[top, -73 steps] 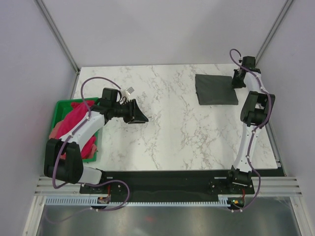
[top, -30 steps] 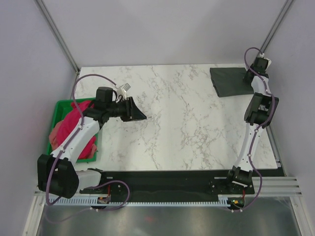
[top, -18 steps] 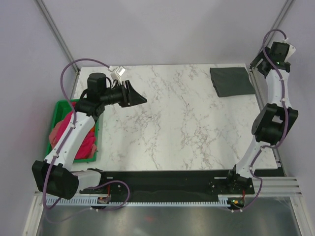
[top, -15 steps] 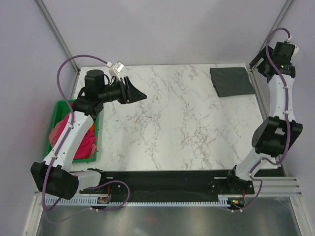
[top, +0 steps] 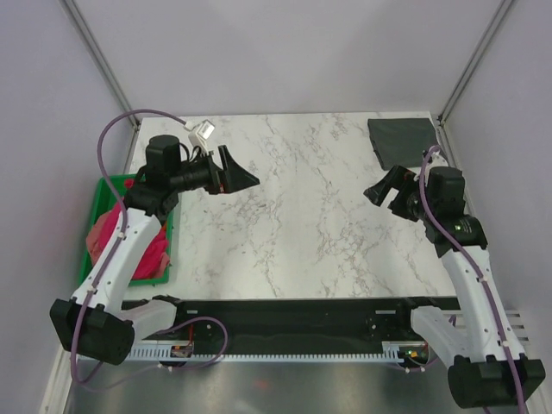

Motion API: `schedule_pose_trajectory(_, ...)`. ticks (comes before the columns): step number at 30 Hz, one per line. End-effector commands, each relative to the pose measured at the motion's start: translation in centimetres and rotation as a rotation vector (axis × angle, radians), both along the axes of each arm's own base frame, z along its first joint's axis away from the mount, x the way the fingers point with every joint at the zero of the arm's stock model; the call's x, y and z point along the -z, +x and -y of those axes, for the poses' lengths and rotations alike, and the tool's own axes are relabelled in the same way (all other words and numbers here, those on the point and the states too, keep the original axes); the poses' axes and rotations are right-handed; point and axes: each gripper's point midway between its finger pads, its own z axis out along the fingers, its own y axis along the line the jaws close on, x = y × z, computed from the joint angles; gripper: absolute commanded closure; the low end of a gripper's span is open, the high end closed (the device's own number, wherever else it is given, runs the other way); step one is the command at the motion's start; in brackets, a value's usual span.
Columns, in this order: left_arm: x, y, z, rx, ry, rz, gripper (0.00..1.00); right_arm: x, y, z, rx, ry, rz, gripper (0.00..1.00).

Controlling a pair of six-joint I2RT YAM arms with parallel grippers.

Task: Fold and stack the t-shirts
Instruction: Reset both grippers

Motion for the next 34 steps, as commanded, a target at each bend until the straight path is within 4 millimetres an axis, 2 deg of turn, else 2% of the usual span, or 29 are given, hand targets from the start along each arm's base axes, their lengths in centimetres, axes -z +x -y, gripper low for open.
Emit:
schedule_pose_trajectory(1, -0.2, -2.4, 0.2, 0.066, -0.038, 0.001, 0.0, -1.9, -0.5, -1.0, -0.011, 0.086, 0.086, 0.02)
schedule_pose_trajectory(2, 0.3, -2.6, 0.1, 0.065, -0.028, 0.002, 0.0, -2.0, -0.7, -1.0, -0.008, 0.094, 0.088, 0.02)
schedule_pose_trajectory(4, 0.2, -3.0, -0.3, 0.057, -0.016, 0.034, 0.0, -2.5, -1.2, -1.4, -0.028, 0.103, 0.103, 0.02)
schedule_pose_trajectory(12, -2.0, -4.6, -1.4, 0.01, -0.002, 0.169, 0.02, -4.5, -1.5, -1.3, -0.031, 0.103, 0.144, 0.02)
schedule_pose_trajectory(16, -1.9, -4.9, -1.6, 0.004, -0.001, 0.173, 0.03, -5.6, -1.9, -1.1, -0.031, 0.091, 0.185, 0.02)
schedule_pose_trajectory(24, -2.1, -5.1, -1.6, -0.001, -0.006, 0.177, 0.04, -5.1, -1.9, -0.6, -0.01, 0.063, 0.165, 0.02)
schedule_pose_trajectory(34, -2.3, -5.0, -1.8, -0.014, 0.001, 0.191, 0.05, -5.4, -1.7, -0.6, -0.013, 0.061, 0.174, 0.02)
